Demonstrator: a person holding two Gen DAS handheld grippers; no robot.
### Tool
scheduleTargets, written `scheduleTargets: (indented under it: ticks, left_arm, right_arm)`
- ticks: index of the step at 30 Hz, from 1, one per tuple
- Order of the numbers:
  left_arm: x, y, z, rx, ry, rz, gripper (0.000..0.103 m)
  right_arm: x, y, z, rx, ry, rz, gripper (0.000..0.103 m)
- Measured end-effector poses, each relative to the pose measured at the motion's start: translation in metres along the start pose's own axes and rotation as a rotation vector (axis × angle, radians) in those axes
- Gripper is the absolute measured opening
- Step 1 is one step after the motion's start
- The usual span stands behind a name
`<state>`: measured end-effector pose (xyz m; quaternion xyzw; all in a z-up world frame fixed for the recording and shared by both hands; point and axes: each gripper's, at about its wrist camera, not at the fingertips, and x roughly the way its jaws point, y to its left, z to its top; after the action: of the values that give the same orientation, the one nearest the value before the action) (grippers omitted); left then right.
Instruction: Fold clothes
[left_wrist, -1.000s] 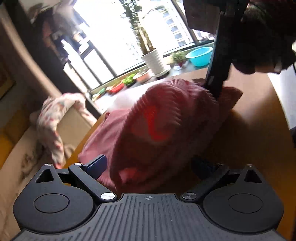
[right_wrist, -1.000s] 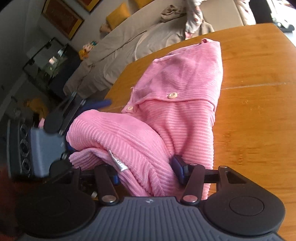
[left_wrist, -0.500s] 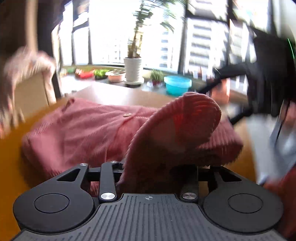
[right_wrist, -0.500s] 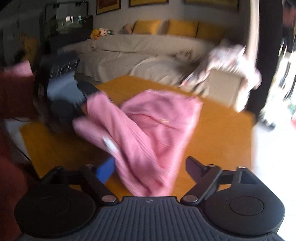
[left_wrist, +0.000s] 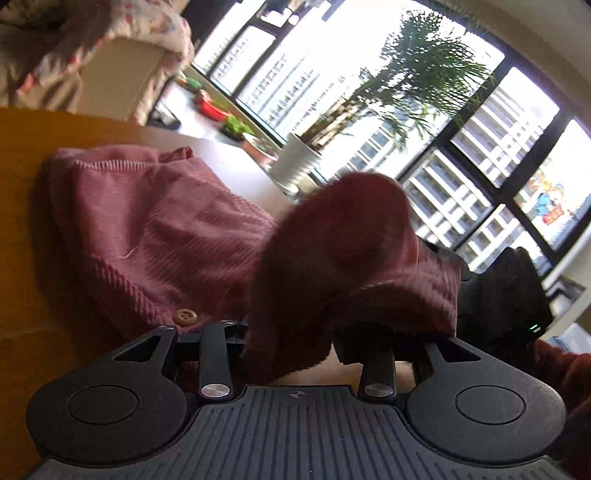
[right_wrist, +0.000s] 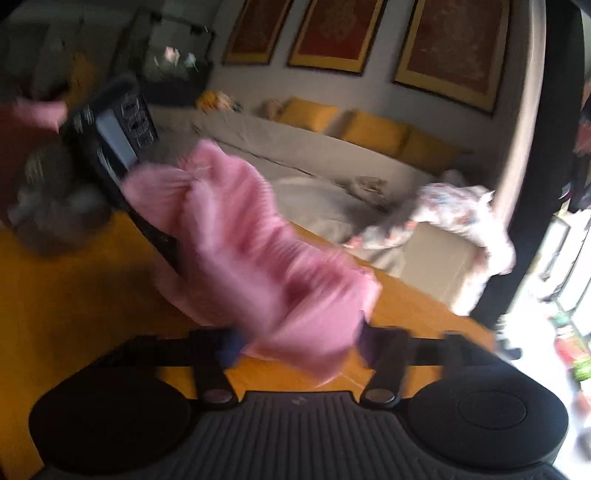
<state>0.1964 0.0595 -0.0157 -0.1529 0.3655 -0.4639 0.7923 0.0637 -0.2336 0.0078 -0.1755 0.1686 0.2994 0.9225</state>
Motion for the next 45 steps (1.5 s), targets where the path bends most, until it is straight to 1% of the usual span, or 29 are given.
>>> scheduleTargets:
  ticks: [3,4,7,9,13,14,17,19,20,21,23,24,25,26,27,28,29,30,31,33,35,37,38,39,41,43,45]
  left_arm:
    - [-0.012,-0.01,-0.011,0.038,0.008,0.008,0.042]
    - [-0.015,-0.016,-0.016,0.053,0.02,0.0,0.042]
    - [-0.022,-0.037,-0.032,0.092,0.06,-0.036,0.042]
    - [-0.028,-0.051,-0.042,0.085,0.077,-0.071,0.042]
    - [-0.041,-0.079,-0.058,0.01,0.111,-0.171,0.042]
    - [-0.046,-0.085,-0.059,-0.017,0.117,-0.202,0.045]
    - [-0.06,-0.096,-0.061,-0.129,0.112,-0.284,0.05]
    - [-0.063,-0.091,-0.062,-0.225,0.107,-0.304,0.055]
    - [-0.061,-0.084,-0.062,-0.258,0.106,-0.294,0.057]
    - [-0.058,-0.073,-0.064,-0.289,0.111,-0.26,0.057]
    - [-0.05,-0.05,-0.067,-0.351,0.122,-0.185,0.057]
    - [-0.047,-0.039,-0.07,-0.384,0.122,-0.158,0.057]
    - [-0.045,-0.028,-0.073,-0.417,0.121,-0.132,0.058]
    - [-0.045,-0.022,-0.076,-0.42,0.114,-0.104,0.06]
    - [-0.047,-0.017,-0.077,-0.418,0.106,-0.075,0.069]
    - [-0.049,-0.013,-0.077,-0.407,0.097,-0.049,0.072]
    - [-0.051,-0.01,-0.077,-0.394,0.088,-0.025,0.076]
    - [-0.055,-0.011,-0.076,-0.362,0.084,0.013,0.077]
    - [-0.058,-0.012,-0.076,-0.327,0.08,0.052,0.078]
    - [-0.065,-0.015,-0.074,-0.256,0.072,0.131,0.078]
    - [-0.076,-0.023,-0.076,-0.182,0.066,0.212,0.078]
    - [-0.086,-0.03,-0.07,-0.121,0.048,0.267,0.079]
    - [-0.092,-0.037,-0.065,-0.085,0.03,0.275,0.082]
    - [-0.097,-0.044,-0.06,-0.048,0.011,0.28,0.088]
    - [-0.109,-0.058,-0.05,0.026,-0.027,0.291,0.095]
    - [-0.11,-0.072,-0.039,0.075,-0.058,0.246,0.095]
    - [-0.089,-0.082,-0.024,0.082,-0.072,0.166,0.095]
  right_arm:
    - [-0.005,0.004,0.002,0.043,0.004,0.055,0.036]
    - [-0.008,0.006,0.002,0.055,0.006,0.073,0.035]
    - [-0.028,0.011,0.001,0.094,0.018,0.108,0.034]
    - [-0.046,0.015,0.0,0.111,0.021,0.127,0.034]
    - [-0.087,0.023,0.004,0.127,0.009,0.166,0.034]
    - [-0.099,0.026,0.009,0.129,0.002,0.181,0.034]
    - [-0.131,0.029,0.027,0.127,-0.048,0.24,0.034]
    - [-0.138,0.022,0.042,0.149,-0.084,0.299,0.035]
    - [-0.137,0.016,0.049,0.168,-0.097,0.328,0.036]
    - [-0.127,0.01,0.053,0.202,-0.095,0.345,0.038]
    - [-0.096,-0.002,0.053,0.295,-0.049,0.356,0.039]
    - [-0.075,-0.007,0.049,0.334,-0.006,0.343,0.04]
    - [-0.056,-0.009,0.043,0.349,0.045,0.308,0.04]
    - [-0.037,-0.011,0.037,0.365,0.097,0.274,0.04]
    - [-0.018,-0.013,0.031,0.38,0.148,0.24,0.04]
    - [-0.005,-0.012,0.025,0.381,0.178,0.215,0.041]
    - [0.004,-0.014,0.019,0.394,0.19,0.205,0.043]
    - [0.006,-0.014,0.014,0.408,0.191,0.202,0.049]
    - [0.006,-0.013,0.011,0.414,0.194,0.191,0.058]
    - [0.007,-0.013,0.009,0.387,0.201,0.139,0.071]
    - [0.005,-0.009,0.012,0.382,0.207,0.116,0.074]
    - [-0.001,-0.009,0.014,0.401,0.213,0.094,0.076]
    - [-0.006,-0.011,0.014,0.423,0.216,0.085,0.077]
    - [-0.013,-0.013,0.016,0.465,0.218,0.081,0.079]
    - [-0.031,-0.02,0.018,0.57,0.221,0.091,0.088]
    - [-0.053,-0.026,0.015,0.688,0.23,0.127,0.103]
    - [-0.063,-0.021,0.011,0.72,0.253,0.157,0.103]
